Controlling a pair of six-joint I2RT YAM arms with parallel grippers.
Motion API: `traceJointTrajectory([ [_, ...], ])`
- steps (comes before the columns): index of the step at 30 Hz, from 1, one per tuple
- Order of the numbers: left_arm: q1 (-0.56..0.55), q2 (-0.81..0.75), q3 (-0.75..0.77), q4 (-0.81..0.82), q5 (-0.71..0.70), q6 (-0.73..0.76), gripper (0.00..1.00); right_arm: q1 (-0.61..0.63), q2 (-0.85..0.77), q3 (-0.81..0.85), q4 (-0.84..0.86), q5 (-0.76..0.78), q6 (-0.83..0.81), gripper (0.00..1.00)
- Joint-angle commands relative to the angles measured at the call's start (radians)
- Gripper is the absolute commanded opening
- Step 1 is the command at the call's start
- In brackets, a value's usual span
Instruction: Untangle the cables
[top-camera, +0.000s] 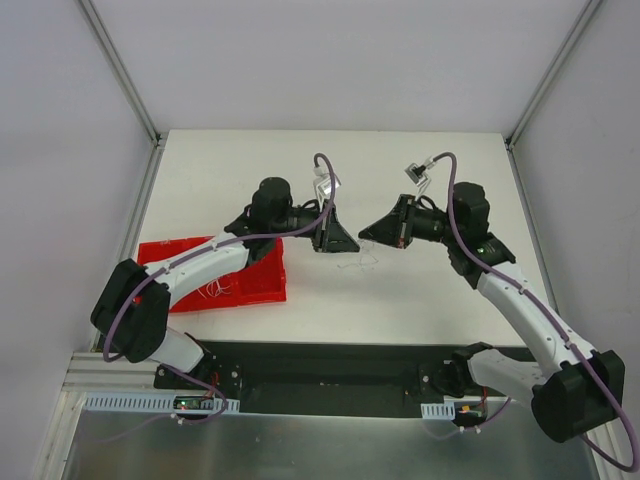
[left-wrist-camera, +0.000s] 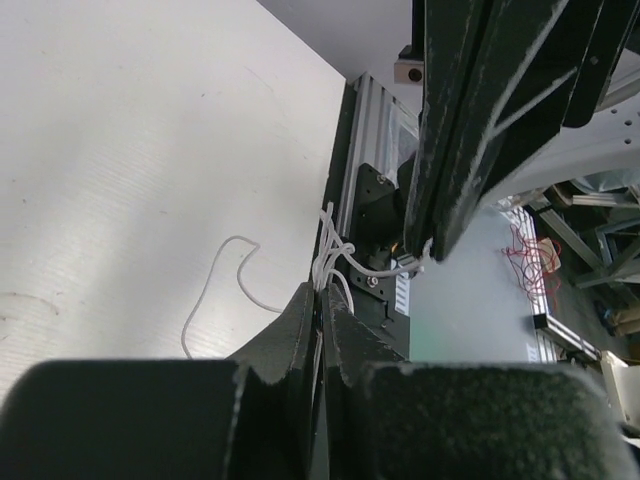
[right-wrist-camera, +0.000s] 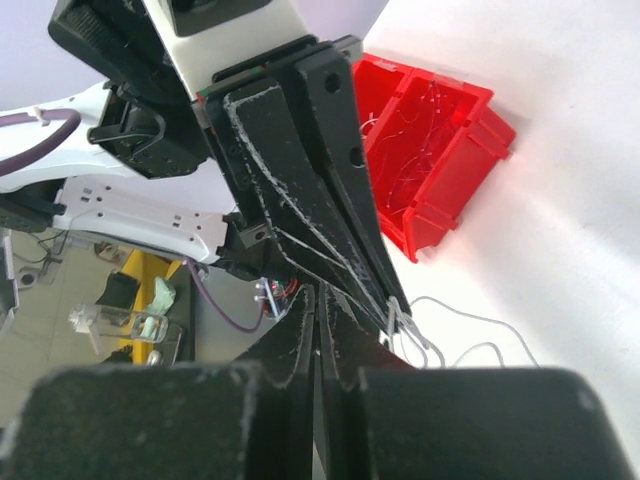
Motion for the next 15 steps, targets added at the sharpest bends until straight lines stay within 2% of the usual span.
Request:
traceJointTrajectory([
  [1,-0.003,-0.101,-0.058,0.028,-0.078,0.045,0.0,-0.02,-0.086,-0.006,-0.069,0.115,-0.063,0.0],
  [4,-0.001,-0.145,-0.092,-0.024,-0.148,0.088,0.0,-0.04,-0.18,-0.009,-0.218,0.342,-0.139,0.01],
  [6,0.002,-0.168,-0.109,-0.065,-0.196,0.105,0.0,-0.051,-0.237,-0.019,-0.273,0.43,-0.166,0.0],
  [11,0.003,-0.182,-0.132,-0.11,-0.256,0.101,0.0,-0.063,-0.346,-0.035,-0.324,0.511,-0.177,0.0],
  [15,0.003,-0.184,-0.167,-0.049,-0.266,0.061,0.0,-0.065,-0.405,-0.057,-0.393,0.615,-0.188,0.0],
])
